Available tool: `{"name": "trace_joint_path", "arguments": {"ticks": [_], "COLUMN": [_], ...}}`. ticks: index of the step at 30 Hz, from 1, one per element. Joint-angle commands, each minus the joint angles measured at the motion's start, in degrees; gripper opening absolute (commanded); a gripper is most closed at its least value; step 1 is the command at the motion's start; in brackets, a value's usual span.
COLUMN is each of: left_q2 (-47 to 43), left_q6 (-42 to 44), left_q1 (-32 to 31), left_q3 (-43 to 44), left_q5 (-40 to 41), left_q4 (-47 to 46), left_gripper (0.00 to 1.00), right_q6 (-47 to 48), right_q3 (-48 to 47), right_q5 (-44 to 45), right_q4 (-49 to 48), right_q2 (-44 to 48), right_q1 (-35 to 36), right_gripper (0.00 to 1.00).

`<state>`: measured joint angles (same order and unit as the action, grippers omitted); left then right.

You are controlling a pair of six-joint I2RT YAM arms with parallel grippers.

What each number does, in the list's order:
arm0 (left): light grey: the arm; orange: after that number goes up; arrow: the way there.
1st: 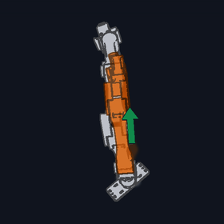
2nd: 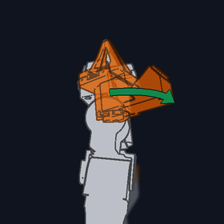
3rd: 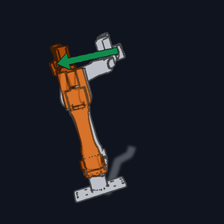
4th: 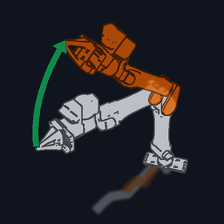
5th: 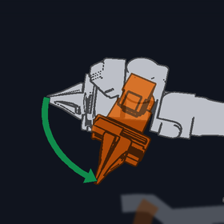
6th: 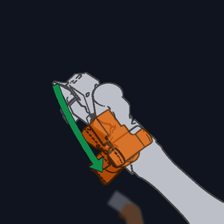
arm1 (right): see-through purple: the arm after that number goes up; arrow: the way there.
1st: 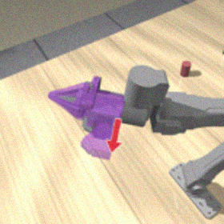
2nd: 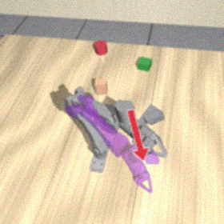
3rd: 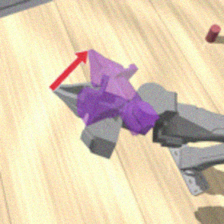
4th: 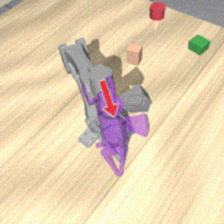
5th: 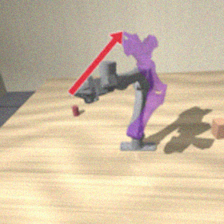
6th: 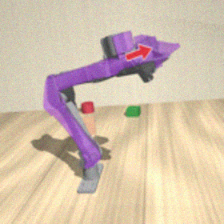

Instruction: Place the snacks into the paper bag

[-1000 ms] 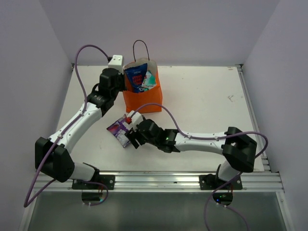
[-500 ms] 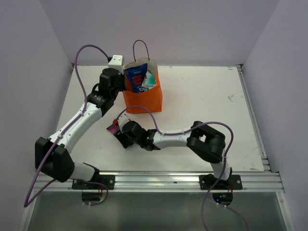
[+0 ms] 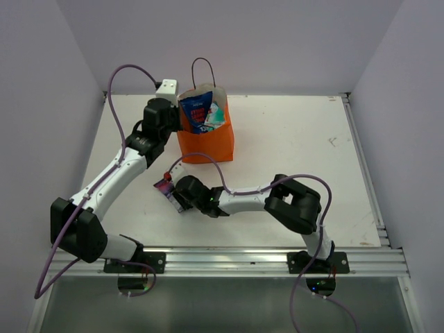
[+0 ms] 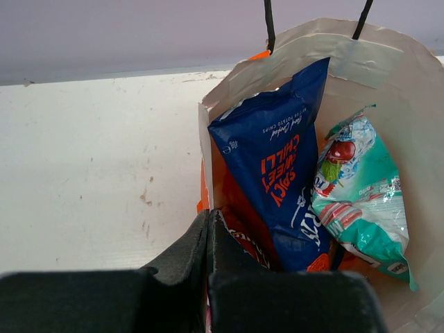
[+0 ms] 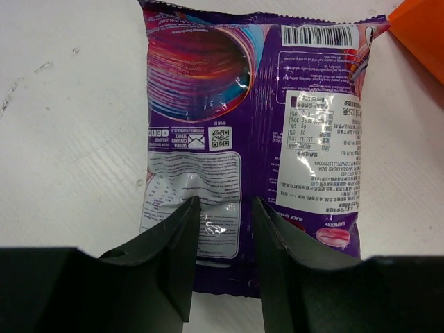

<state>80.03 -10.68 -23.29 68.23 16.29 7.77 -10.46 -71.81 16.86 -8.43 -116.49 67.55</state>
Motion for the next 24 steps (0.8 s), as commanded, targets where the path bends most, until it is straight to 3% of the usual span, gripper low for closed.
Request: {"name": "trace_joint_path", "arguments": {"ticks": [1, 3, 5, 11, 22, 24], "left_q2": [-1.1, -1.3, -1.3, -0.8, -1.2, -1.4], "left_q6": [1.3, 1.3, 1.3, 1.1, 1.4, 1.4], "left_q1": [0.0, 0.0, 0.0, -0.1, 0.0, 0.0], "left_q3": [-0.3, -0.4, -0.4, -0.5, -0.6, -0.6], "left_q5": [0.3, 0.4, 0.3, 0.0, 0.4, 0.8], "left_q4": [-0.7, -0.7, -0.7, -1.0, -0.8, -0.7], "left_gripper": [0.00, 0.00, 0.00, 0.00, 0.00, 0.00], "right_q6": [-0.9, -0.9, 1.1, 4.8, 3.6, 2.7], "right_q3": [-0.8, 0.3, -0.1, -1.3, -9.6, -8.7], "right_q5": [2.3, 3.9, 6.0, 7.9, 4.2, 3.9], "right_q4": [0.2, -0.5, 0.0, 0.7, 4.7, 4.9], "right_q2": [-1.3, 0.2, 2.1, 2.2, -8.5, -7.9], "right_q1": [0.1, 0.2, 0.2, 0.2, -0.3, -0.4], "right_gripper": [0.40, 0.59, 0.67, 0.78, 0.75, 0.52]}}
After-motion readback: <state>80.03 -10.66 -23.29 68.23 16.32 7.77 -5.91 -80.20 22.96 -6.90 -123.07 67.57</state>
